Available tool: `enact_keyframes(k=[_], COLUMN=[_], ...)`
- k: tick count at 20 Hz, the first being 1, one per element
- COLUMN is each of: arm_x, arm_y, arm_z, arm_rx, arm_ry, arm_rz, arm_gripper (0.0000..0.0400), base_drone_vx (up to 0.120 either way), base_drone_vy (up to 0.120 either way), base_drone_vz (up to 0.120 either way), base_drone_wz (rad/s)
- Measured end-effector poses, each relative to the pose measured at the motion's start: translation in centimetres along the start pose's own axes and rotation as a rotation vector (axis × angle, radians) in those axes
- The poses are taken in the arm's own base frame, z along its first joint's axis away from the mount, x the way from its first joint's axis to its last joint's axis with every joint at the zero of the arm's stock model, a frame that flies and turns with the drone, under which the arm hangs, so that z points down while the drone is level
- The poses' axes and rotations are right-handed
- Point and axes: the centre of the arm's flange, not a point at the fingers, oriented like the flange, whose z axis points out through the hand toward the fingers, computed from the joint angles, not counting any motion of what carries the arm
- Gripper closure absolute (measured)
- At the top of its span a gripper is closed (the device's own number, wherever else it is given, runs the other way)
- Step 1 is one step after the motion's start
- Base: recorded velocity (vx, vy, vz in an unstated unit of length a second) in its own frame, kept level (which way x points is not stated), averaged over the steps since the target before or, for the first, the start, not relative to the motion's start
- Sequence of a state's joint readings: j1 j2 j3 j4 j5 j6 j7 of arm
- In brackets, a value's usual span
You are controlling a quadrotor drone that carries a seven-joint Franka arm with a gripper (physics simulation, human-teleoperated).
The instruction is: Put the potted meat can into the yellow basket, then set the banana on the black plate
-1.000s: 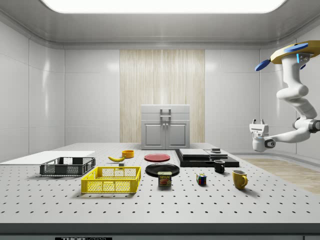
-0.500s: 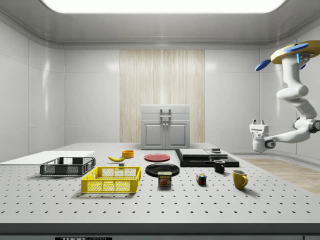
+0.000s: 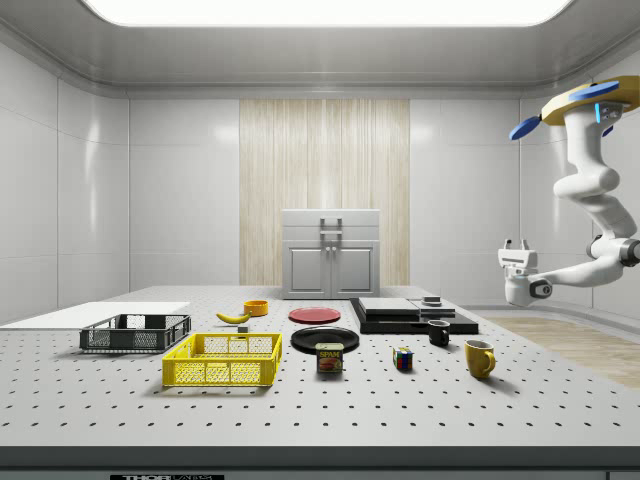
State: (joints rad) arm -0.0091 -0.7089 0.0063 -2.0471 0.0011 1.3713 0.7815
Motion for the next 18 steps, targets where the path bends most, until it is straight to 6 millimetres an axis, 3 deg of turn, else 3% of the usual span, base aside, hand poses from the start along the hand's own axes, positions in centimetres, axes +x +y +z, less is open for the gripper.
enact_keyframes(k=[18], arm_x=[-0.54], arm_y=[-0.35], arm_z=[0.02], arm_rx=[-0.035], arm_ry=[0.054], arm_rz=[-0.001], arm_gripper=[0.0000], base_drone_vx=[0.120], base_drone_vy=[0.120], base_drone_vz=[0.000], base_drone_wz=[0.000])
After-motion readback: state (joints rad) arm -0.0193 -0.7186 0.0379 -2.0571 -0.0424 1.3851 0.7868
